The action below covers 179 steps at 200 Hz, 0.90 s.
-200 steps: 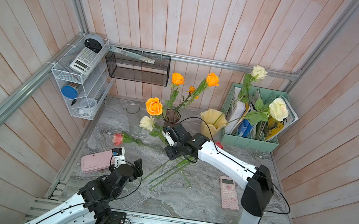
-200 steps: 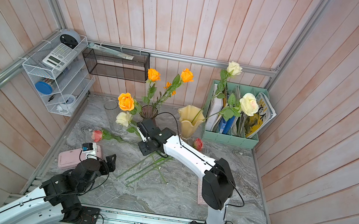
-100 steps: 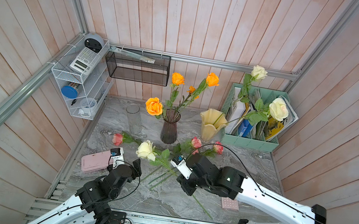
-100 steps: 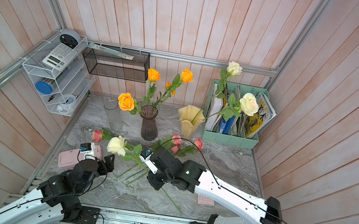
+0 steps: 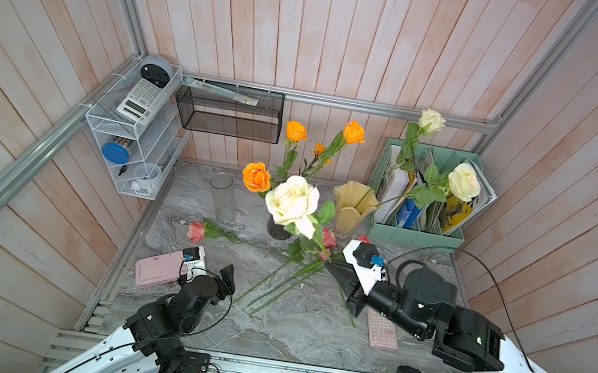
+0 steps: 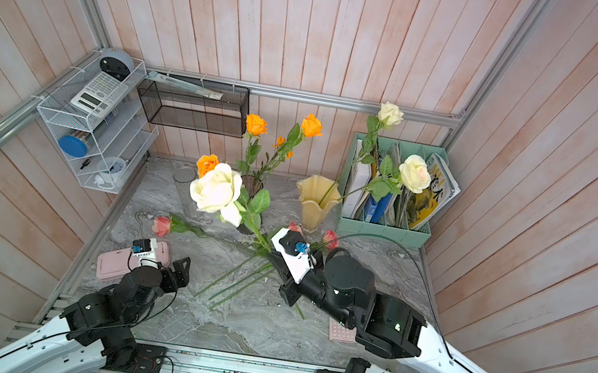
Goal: Arrange the flowers in different vases according to their colors
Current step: Insert the flower into the vase.
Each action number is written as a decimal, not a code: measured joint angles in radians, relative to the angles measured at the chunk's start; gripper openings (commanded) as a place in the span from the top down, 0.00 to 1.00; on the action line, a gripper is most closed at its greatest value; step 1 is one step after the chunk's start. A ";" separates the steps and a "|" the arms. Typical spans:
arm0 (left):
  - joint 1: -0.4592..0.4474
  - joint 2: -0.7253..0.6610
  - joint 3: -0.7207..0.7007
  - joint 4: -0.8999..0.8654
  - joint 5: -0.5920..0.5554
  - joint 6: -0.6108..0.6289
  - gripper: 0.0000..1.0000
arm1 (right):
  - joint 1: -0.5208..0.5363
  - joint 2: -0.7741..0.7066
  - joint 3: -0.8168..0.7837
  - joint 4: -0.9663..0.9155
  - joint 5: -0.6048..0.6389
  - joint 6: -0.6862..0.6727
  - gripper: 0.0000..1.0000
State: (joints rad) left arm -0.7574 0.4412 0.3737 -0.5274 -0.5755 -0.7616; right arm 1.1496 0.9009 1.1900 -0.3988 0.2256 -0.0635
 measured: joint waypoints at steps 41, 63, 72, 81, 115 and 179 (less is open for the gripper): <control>0.000 0.000 -0.008 0.004 0.003 0.002 0.05 | -0.266 0.108 0.053 0.275 0.010 -0.087 1.00; 0.000 0.003 -0.025 0.012 0.008 0.002 0.05 | -0.374 0.187 0.098 0.428 0.024 -0.105 1.00; 0.000 0.008 -0.029 0.018 0.012 0.002 0.05 | -0.417 0.221 0.117 0.489 0.033 -0.106 1.00; 0.000 0.016 -0.032 0.025 0.019 0.002 0.05 | -0.459 0.262 0.135 0.558 0.043 -0.107 1.00; 0.000 0.070 -0.032 0.057 0.030 0.003 0.05 | -0.550 0.428 0.198 0.753 0.076 -0.124 1.00; 0.000 0.137 -0.032 0.105 0.049 0.026 0.05 | -0.627 0.689 0.249 0.995 0.123 -0.177 1.00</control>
State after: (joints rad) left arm -0.7574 0.5781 0.3412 -0.4225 -0.5262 -0.7357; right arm 0.5228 1.5898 1.4395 0.5957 0.3485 -0.2401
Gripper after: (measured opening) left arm 0.948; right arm 0.111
